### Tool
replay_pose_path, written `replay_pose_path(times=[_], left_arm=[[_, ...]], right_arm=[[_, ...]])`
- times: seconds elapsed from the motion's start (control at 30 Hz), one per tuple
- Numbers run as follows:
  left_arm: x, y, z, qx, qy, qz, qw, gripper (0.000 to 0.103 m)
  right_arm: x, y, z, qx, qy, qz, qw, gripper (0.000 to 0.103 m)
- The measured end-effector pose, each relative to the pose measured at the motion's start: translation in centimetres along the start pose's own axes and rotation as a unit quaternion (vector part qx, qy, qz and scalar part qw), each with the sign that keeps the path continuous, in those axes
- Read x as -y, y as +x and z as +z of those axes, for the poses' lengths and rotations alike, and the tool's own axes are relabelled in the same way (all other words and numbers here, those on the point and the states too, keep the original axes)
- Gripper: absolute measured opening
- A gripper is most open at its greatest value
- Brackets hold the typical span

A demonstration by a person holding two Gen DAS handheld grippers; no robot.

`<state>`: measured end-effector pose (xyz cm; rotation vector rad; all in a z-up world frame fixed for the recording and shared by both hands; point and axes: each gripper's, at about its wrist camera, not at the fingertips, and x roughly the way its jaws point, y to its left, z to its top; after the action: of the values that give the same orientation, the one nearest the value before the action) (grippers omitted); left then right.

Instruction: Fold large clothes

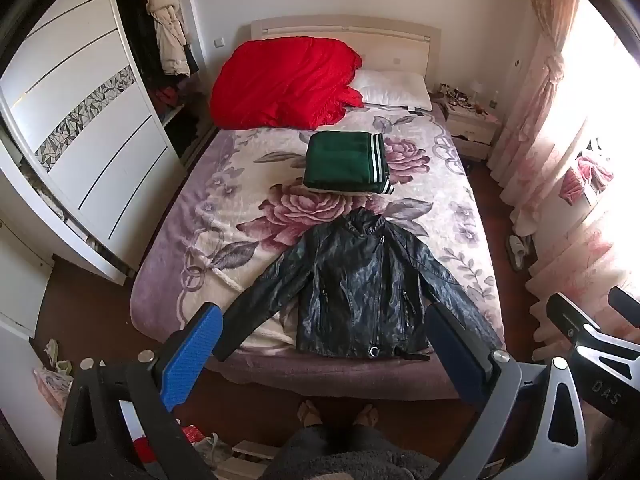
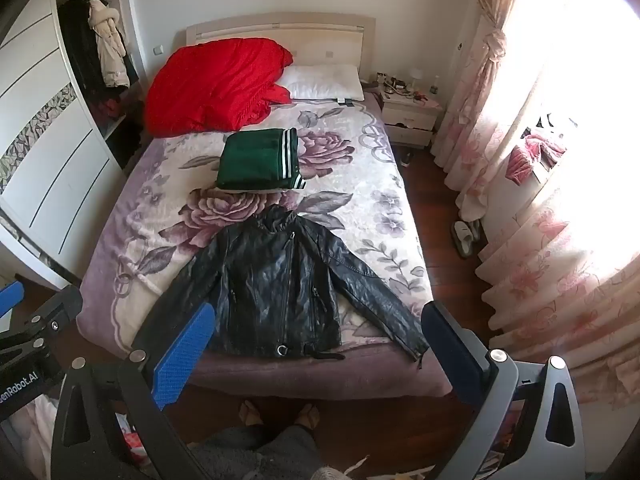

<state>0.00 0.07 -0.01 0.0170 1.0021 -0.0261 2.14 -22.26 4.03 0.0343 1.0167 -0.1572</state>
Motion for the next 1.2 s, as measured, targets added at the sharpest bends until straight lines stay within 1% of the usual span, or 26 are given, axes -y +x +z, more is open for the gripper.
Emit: replay_pose_path(times=[0.1, 1.2], left_arm=[[0.07, 0.07, 0.02, -0.001, 0.003, 0.005, 1.0, 0.103], [0.04, -0.11, -0.11, 0.009, 0.004, 0.006, 0.9999, 0.103]], right_arm=[[0.03, -0.09, -0.03, -0.002, 0.0, 0.0, 1.0, 0.103], [-0.08, -0.99, -0.21, 0.004, 0.0, 0.002, 1.0, 0.103]])
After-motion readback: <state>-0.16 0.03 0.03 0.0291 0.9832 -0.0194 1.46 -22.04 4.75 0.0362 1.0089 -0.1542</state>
